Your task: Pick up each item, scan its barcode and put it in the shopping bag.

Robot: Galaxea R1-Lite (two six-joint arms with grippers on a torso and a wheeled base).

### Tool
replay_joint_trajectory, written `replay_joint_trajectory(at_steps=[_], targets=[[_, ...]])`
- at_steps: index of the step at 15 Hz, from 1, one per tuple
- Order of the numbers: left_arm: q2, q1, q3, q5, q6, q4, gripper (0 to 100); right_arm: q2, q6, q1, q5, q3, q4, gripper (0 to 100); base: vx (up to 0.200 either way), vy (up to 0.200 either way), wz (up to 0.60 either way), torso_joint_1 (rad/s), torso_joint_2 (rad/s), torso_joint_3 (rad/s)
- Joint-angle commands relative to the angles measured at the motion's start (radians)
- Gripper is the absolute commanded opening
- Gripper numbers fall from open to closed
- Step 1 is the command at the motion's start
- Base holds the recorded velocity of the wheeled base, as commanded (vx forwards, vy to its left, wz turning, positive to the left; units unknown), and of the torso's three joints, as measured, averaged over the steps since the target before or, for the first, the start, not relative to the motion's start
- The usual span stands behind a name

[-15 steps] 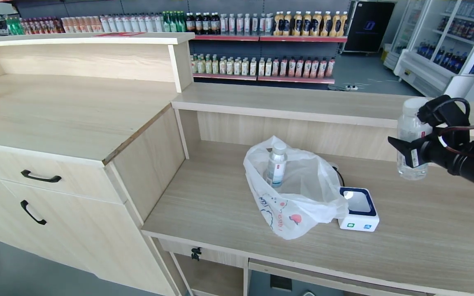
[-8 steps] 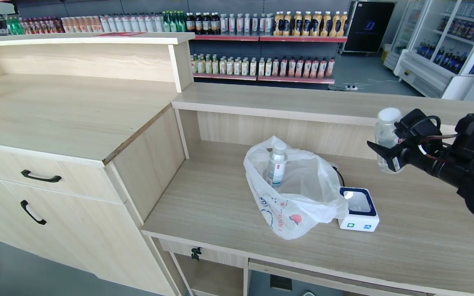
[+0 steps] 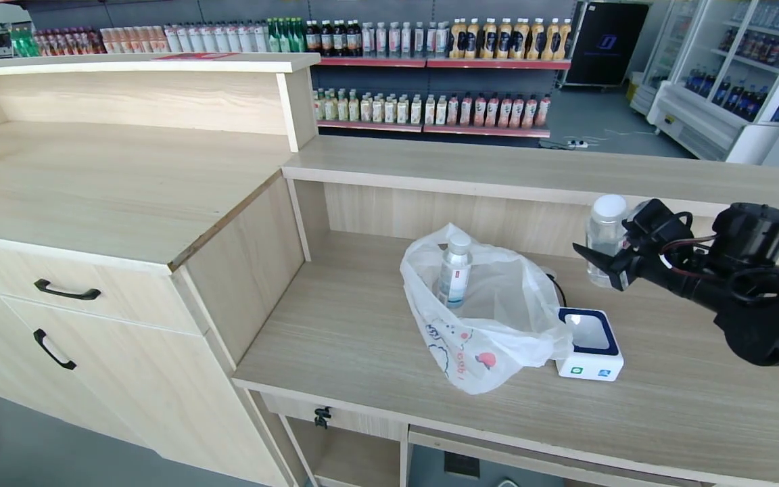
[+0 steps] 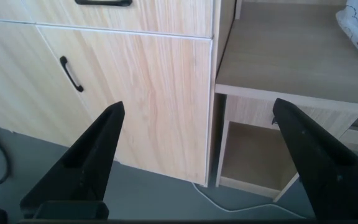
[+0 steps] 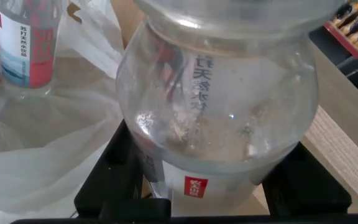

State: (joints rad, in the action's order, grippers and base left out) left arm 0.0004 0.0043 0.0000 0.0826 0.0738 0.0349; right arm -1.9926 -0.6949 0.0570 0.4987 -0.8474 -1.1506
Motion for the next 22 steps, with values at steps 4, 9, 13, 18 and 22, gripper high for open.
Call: replay_joint_trajectory(at_steps=[4, 9, 13, 18, 22], targets=[[0.0, 0.0, 0.0, 0.0, 0.0, 0.0, 100, -0.097, 0.0, -0.006, 0.052, -0.007, -0.136, 0, 0.0, 0.0, 0.0, 0.0, 0.0, 0.0], [0.0, 0.0, 0.0, 0.0, 0.0, 0.0, 100, -0.161, -0.014, -0.011, 0.06, -0.005, -0.198, 0, 0.0, 0.0, 0.0, 0.0, 0.0, 0.0], [0.0, 0.0, 0.0, 0.0, 0.0, 0.0, 100, -0.209, -0.014, -0.025, 0.061, -0.005, -0.259, 0, 0.0, 0.0, 0.0, 0.0, 0.0, 0.0], [0.0, 0.0, 0.0, 0.0, 0.0, 0.0, 100, -0.239, -0.015, -0.031, 0.061, -0.004, -0.279, 0, 0.0, 0.0, 0.0, 0.0, 0.0, 0.0], [0.0, 0.0, 0.0, 0.0, 0.0, 0.0, 100, -0.246, -0.023, -0.031, 0.083, -0.007, -0.281, 0, 0.0, 0.0, 0.0, 0.0, 0.0, 0.0]])
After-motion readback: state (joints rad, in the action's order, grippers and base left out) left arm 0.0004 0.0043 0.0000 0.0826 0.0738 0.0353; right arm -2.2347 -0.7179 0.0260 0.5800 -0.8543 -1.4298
